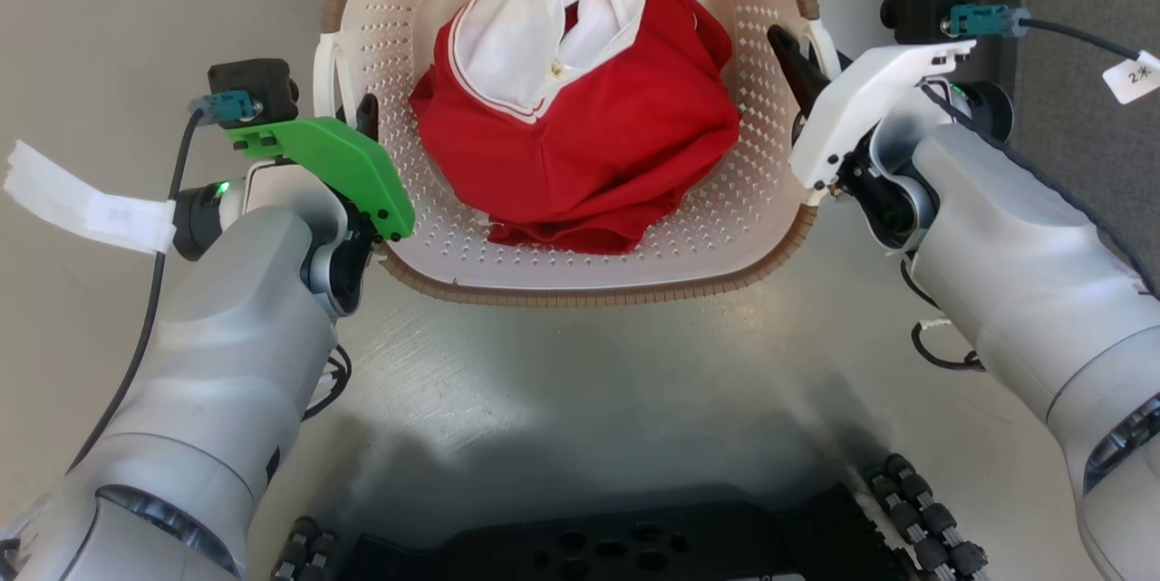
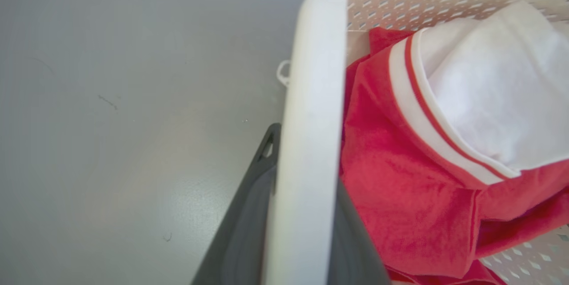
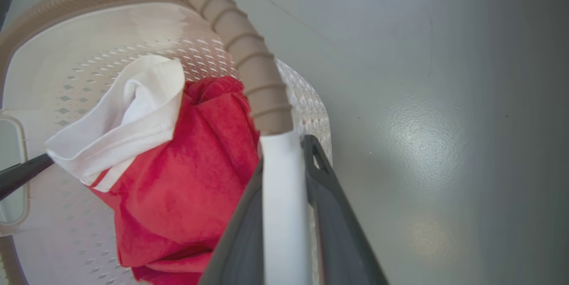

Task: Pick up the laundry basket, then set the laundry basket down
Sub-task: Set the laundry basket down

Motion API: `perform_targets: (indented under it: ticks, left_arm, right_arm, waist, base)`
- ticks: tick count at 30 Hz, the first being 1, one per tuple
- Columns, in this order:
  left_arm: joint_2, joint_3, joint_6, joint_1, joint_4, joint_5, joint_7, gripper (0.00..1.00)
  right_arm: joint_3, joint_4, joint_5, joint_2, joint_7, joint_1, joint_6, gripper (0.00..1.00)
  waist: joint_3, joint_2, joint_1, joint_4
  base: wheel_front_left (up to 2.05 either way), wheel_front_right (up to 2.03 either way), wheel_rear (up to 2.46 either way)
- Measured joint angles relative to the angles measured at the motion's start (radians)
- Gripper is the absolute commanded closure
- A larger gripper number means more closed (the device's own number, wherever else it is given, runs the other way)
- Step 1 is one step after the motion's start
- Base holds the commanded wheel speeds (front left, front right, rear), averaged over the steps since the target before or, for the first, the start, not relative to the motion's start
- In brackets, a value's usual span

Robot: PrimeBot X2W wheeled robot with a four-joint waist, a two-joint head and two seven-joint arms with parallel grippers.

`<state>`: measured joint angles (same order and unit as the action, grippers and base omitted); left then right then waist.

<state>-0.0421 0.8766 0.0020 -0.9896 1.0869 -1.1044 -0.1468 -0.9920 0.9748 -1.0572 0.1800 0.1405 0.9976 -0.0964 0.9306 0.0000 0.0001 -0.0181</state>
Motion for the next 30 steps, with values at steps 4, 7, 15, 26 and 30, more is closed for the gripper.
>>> perform_targets:
  ticks: [4,7,15,26,30]
  left_arm:
    - [0.0,0.007,0.003,-0.007,0.002,0.0,-0.005,1.0]
    - [0.0,0.019,0.003,-0.013,0.004,0.0,-0.012,1.0]
    - [0.0,0.029,0.003,-0.014,0.005,-0.003,-0.014,1.0]
    - [0.001,0.033,-0.003,-0.016,0.002,-0.046,-0.012,0.0]
    - [0.009,0.035,-0.004,-0.019,0.0,-0.054,-0.012,0.0]
  right_arm:
    - [-0.006,0.002,0.0,0.0,0.009,0.003,0.0,1.0]
    - [-0.011,0.007,-0.001,0.001,0.019,0.004,0.0,1.0]
    - [-0.027,0.019,-0.014,0.0,0.032,0.01,0.0,1.0]
    - [-0.047,0.049,-0.035,-0.016,0.04,0.019,-0.021,0.0]
    - [-0.05,0.057,-0.037,-0.03,0.041,0.019,-0.027,0.0]
  waist:
    - [0.009,0.0,-0.0001,-0.001]
    - [0.015,0.0,-0.0001,-0.002]
    - [0.024,0.0,-0.0001,-0.002]
    - [0.023,0.0,-0.0001,-0.003]
    - [0.02,0.0,-0.0001,-0.003]
  base:
    - [0.0,0.0,0.0]
    - [0.0,0.0,0.0]
    - [0.0,0.0,0.0]
    - [0.0,0.0,0.0]
    - [0.0,0.0,0.0]
